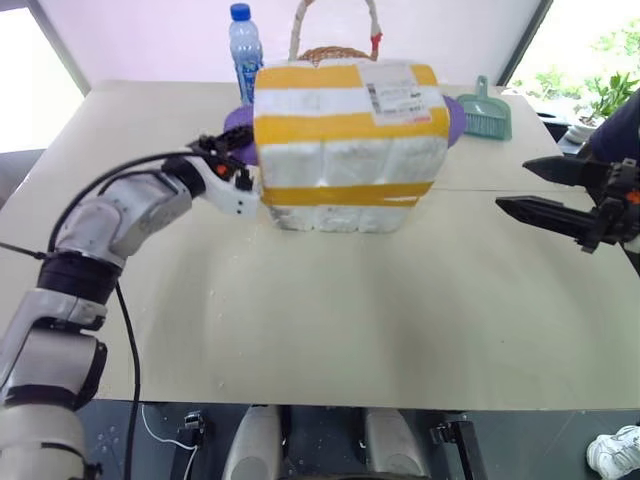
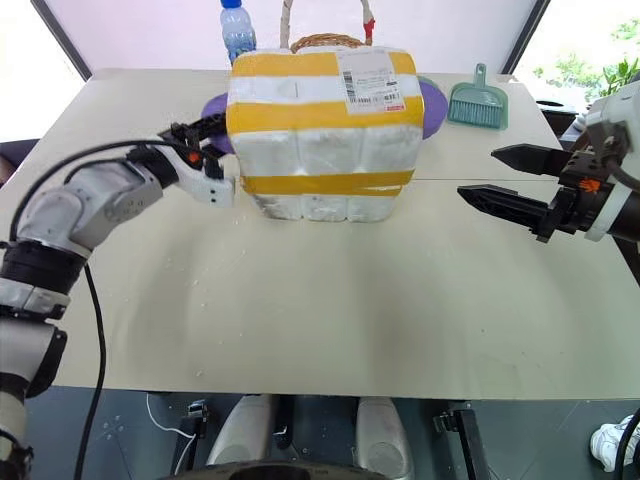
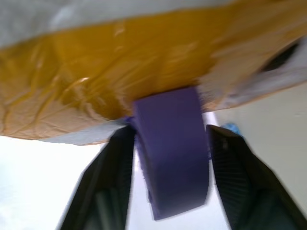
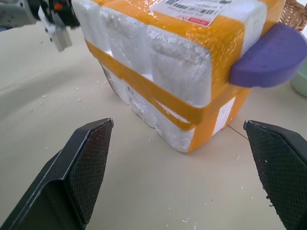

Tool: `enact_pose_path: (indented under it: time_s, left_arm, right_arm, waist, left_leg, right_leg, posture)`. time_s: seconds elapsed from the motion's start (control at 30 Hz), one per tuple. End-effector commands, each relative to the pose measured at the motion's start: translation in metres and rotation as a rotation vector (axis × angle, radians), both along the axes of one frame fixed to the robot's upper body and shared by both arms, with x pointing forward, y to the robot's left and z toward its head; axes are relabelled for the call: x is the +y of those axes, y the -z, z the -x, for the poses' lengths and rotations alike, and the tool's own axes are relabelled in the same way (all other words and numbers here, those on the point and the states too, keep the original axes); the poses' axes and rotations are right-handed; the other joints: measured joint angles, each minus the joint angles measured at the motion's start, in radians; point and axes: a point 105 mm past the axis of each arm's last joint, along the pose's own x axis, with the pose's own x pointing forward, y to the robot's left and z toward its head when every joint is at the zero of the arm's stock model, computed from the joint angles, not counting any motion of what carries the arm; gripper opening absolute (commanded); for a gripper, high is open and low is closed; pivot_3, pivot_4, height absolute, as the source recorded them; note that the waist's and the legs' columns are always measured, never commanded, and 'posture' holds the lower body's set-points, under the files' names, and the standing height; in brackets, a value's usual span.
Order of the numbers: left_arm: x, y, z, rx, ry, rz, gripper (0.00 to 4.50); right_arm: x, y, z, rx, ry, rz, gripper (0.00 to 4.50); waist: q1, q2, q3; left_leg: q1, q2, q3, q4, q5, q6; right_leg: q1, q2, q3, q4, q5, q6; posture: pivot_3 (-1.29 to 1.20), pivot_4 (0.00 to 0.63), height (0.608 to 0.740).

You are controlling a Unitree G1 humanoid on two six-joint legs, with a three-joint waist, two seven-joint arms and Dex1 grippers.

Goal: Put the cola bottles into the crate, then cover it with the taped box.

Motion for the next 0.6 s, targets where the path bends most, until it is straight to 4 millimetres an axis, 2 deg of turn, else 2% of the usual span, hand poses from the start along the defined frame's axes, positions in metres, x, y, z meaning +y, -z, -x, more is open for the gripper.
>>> enact_pose_path:
  time_s: [0.03, 0.1, 0.27, 0.37, 0.4, 0.43, 0.47, 0.5, 0.53, 0.6]
  left_arm:
    - [0.004, -0.010, 0.010, -0.037, 0.021, 0.017, 4.22]
    - [0.010, -0.007, 0.019, -0.027, 0.047, 0.043, 4.22]
    - [0.028, -0.014, 0.057, 0.019, 0.173, 0.193, 4.22]
    - [0.058, 0.003, 0.065, 0.297, 0.094, 0.457, 4.22]
    - [0.076, 0.018, 0.064, 0.488, -0.010, 0.610, 4.22]
    - [0.085, 0.032, 0.070, 0.705, -0.063, 0.754, 4.22]
    - [0.089, 0.036, 0.083, 0.942, -0.059, 0.926, 4.22]
    - [0.089, 0.034, 0.094, 1.131, -0.033, 1.059, 4.22]
    - [0.088, 0.025, 0.106, 1.292, -0.001, 1.117, 4.22]
    - [0.089, 0.001, 0.121, 1.446, 0.070, 1.167, 4.22]
  right_arm:
    - [0.001, -0.012, 0.006, -0.057, -0.012, 0.029, 4.50]
    - [0.001, -0.011, 0.006, -0.052, -0.013, 0.026, 4.50]
    - [0.000, -0.004, 0.006, -0.031, -0.011, 0.028, 4.50]
    - [-0.002, 0.000, 0.007, -0.023, -0.011, 0.028, 4.50]
    - [-0.003, 0.001, 0.006, -0.021, -0.010, 0.028, 4.50]
    - [-0.003, 0.002, 0.005, -0.020, -0.010, 0.028, 4.50]
    - [-0.003, 0.004, 0.004, -0.017, -0.011, 0.028, 4.50]
    - [-0.003, 0.006, 0.003, -0.014, -0.013, 0.027, 4.50]
    - [-0.002, 0.007, 0.001, -0.011, -0.017, 0.027, 4.50]
    - [-0.002, 0.009, -0.002, -0.007, -0.024, 0.029, 4.50]
  waist:
    - [0.000, 0.000, 0.000]
    - [0.000, 0.000, 0.000]
    - [-0.003, 0.000, 0.000]
    - [-0.003, 0.001, -0.001]
    - [-0.003, 0.001, -0.001]
    - [-0.004, 0.001, -0.001]
    - [-0.005, 0.001, -0.001]
    - [-0.007, 0.001, -0.001]
    - [-0.009, 0.001, 0.000]
    - [-0.003, 0.000, 0.000]
  left_leg:
    - [0.000, 0.000, 0.000, 0.000, 0.000, 0.000]
    - [0.000, 0.000, 0.000, 0.000, 0.000, 0.000]
    - [0.001, 0.003, 0.000, 0.000, 0.000, 0.000]
    - [0.001, 0.005, 0.001, 0.000, 0.000, 0.000]
    - [0.002, 0.005, 0.001, 0.000, 0.000, 0.000]
    - [0.003, 0.005, 0.001, 0.000, 0.000, 0.000]
    - [0.003, 0.005, 0.002, 0.000, 0.000, 0.000]
    - [0.004, 0.005, 0.002, 0.000, 0.000, 0.000]
    - [0.004, 0.006, 0.002, 0.000, 0.000, 0.000]
    - [0.004, 0.007, 0.001, 0.000, 0.000, 0.000]
  right_leg:
    - [0.000, 0.000, 0.000, 0.000, 0.000, 0.000]
    - [0.000, 0.000, 0.000, 0.000, 0.000, 0.000]
    - [0.000, 0.000, 0.000, 0.000, 0.000, 0.000]
    - [0.000, -0.001, 0.000, 0.001, 0.000, -0.001]
    - [0.001, -0.001, 0.000, 0.000, 0.000, -0.001]
    - [0.001, -0.001, 0.000, 0.000, 0.001, -0.001]
    - [0.002, -0.001, 0.000, 0.001, 0.001, -0.001]
    - [0.002, -0.001, 0.000, 0.000, 0.001, -0.001]
    - [0.002, 0.000, 0.000, 0.000, 0.001, -0.002]
    - [0.002, 0.001, 0.000, 0.000, 0.001, -0.002]
  posture:
    - [0.00, 0.150, 0.740]
    - [0.00, 0.150, 0.740]
    - [0.00, 0.150, 0.740]
    - [0.00, 0.150, 0.740]
    - [0.00, 0.150, 0.740]
    - [0.00, 0.150, 0.740]
    - [0.00, 0.150, 0.740]
    - [0.00, 0.150, 0.740]
    - [0.00, 0.150, 0.740]
    - [0.00, 0.150, 0.740]
